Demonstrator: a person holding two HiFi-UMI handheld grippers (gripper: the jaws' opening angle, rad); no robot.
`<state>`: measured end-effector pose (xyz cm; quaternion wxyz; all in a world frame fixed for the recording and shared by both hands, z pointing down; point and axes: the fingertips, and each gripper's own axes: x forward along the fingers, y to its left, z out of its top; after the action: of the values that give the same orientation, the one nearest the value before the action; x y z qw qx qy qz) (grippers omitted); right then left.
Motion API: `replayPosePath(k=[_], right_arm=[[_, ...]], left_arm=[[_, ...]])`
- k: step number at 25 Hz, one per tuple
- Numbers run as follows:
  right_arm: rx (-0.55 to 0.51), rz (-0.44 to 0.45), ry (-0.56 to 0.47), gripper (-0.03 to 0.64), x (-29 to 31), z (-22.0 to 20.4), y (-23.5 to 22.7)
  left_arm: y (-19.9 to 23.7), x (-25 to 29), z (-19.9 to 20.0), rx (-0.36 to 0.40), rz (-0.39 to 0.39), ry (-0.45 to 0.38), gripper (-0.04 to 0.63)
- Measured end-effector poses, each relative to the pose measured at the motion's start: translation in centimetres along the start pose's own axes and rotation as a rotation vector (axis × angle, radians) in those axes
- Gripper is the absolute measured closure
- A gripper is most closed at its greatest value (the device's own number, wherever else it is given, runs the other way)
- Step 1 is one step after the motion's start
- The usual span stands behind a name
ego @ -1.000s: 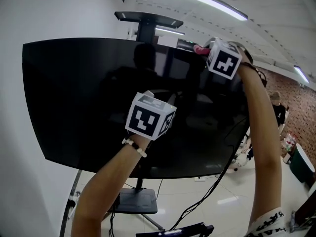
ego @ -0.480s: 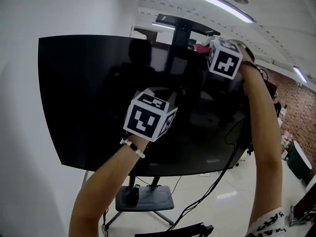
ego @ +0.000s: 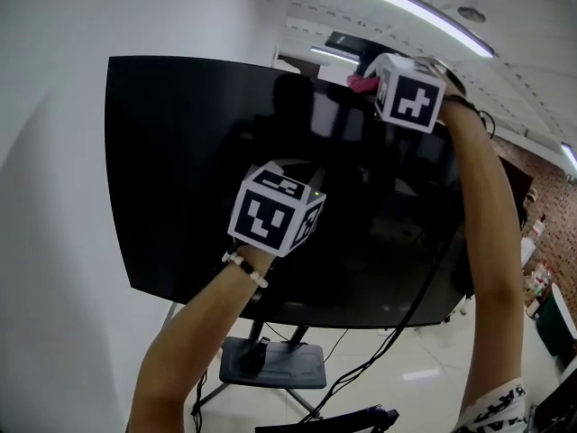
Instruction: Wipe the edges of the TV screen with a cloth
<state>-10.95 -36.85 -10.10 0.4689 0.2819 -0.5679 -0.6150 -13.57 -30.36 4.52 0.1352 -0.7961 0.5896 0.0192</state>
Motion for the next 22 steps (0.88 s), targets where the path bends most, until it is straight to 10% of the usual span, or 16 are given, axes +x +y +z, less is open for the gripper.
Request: replayPosePath(k=[22], right_arm=[[-0.001,0.034,-0.091,0.541,2.6,26.2,-5.9]], left_arm=[[21.3,-19.2,-3.6,-0.019,0.172,0.044,0.594]])
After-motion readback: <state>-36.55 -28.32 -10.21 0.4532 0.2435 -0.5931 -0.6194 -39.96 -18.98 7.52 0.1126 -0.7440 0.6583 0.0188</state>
